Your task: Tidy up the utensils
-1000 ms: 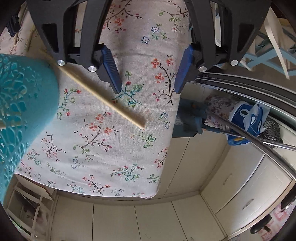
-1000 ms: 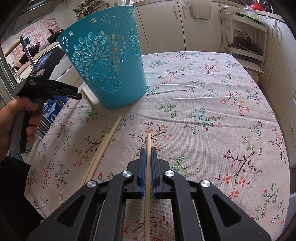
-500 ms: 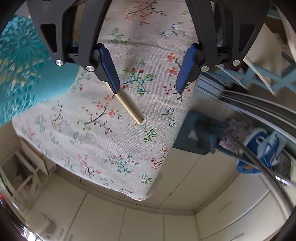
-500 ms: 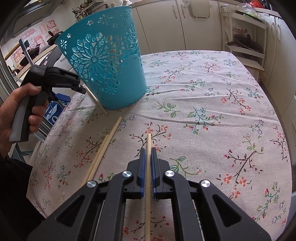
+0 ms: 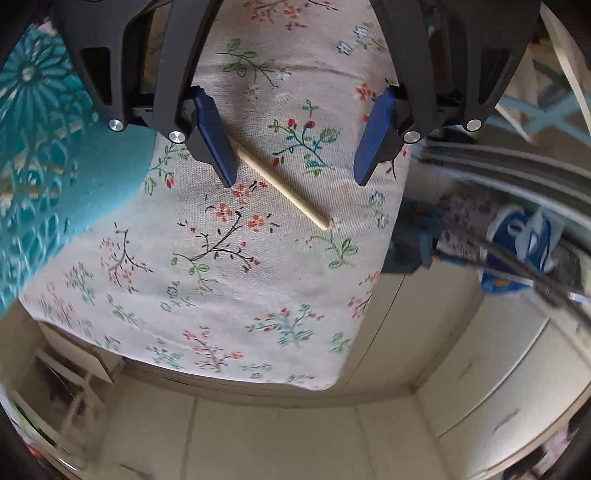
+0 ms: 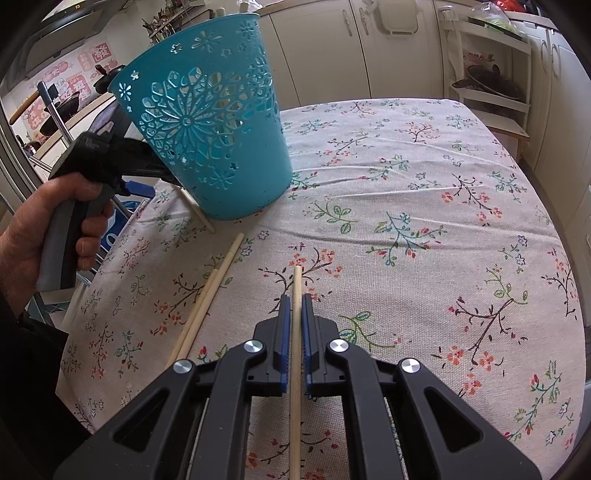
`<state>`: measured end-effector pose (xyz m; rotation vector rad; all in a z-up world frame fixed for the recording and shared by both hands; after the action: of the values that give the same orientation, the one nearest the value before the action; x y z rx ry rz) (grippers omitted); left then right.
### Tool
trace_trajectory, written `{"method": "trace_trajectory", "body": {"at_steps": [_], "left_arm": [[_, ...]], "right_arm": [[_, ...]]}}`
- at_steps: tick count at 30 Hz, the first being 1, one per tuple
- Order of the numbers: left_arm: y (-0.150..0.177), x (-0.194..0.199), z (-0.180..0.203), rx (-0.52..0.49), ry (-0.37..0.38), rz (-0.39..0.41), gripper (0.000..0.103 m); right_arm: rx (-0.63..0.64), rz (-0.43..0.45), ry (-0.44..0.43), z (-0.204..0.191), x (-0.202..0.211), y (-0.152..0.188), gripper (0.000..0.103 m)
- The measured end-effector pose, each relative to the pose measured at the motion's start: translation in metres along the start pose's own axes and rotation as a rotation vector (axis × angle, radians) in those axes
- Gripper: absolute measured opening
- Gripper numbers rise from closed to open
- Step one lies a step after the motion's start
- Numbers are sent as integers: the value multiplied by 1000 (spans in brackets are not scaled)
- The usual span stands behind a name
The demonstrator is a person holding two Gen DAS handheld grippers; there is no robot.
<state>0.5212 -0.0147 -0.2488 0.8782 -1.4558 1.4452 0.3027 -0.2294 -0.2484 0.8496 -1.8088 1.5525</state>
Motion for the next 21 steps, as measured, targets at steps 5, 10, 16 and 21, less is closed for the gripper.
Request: {"method": "trace_trajectory", "body": {"at_steps": [5, 10, 16, 21], "left_arm": [[-6, -3, 5, -120, 92, -40, 65], [-7, -2, 14, -246, 134, -34, 64], [13, 8, 44, -480, 245, -73, 50], [47, 23, 65, -679, 356, -113, 44]], "right_arm": [[13, 3, -4, -2, 0, 0, 12], [37, 8, 1, -7, 0, 1, 17], [34, 8, -3, -8, 0, 2, 18], [32, 7, -5, -8, -1, 2, 18]]}}
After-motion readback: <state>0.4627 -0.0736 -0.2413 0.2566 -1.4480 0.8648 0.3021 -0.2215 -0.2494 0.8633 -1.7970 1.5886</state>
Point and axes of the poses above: each gripper's, at about its wrist camera, not at the fingertips, and x roughly against the way its jaws point, z to its right, y to its underside, the point moved 8 cm from there along -x, roughly the way its jaws point, and after that the axes turned 10 degrees about y, right-handed, at the moved point
